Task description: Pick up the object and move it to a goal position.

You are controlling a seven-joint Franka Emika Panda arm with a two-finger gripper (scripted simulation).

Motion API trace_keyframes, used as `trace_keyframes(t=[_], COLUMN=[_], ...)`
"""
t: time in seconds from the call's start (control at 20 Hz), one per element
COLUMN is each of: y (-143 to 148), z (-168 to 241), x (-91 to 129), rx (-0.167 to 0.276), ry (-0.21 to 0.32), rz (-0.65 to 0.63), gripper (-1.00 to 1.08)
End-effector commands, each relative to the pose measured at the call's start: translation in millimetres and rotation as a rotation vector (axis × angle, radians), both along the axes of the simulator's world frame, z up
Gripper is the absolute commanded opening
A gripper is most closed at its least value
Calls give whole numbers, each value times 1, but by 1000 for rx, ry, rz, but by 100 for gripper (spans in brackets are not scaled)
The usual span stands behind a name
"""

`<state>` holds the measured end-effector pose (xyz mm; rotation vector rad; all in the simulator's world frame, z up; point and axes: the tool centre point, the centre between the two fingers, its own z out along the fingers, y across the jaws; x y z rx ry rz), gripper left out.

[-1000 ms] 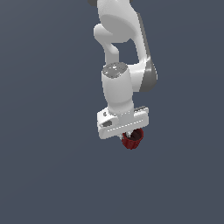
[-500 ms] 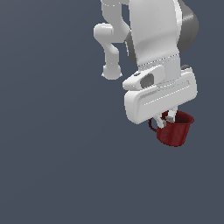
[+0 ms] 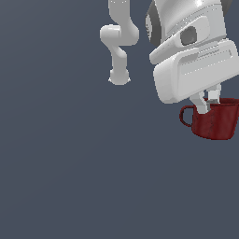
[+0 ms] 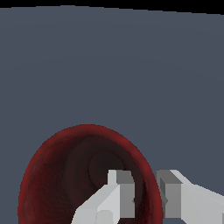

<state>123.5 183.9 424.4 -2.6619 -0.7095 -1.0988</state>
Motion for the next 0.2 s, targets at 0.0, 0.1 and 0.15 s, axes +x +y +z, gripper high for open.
trace_keyframes(t=[0.0, 0.1, 0.15], y=[0, -1, -2], z=[4, 0, 0], x=[0, 0, 0], rx=[2, 1, 1], ry=[-8, 0, 1], rz=[1, -2, -2], gripper=[-100, -100, -100])
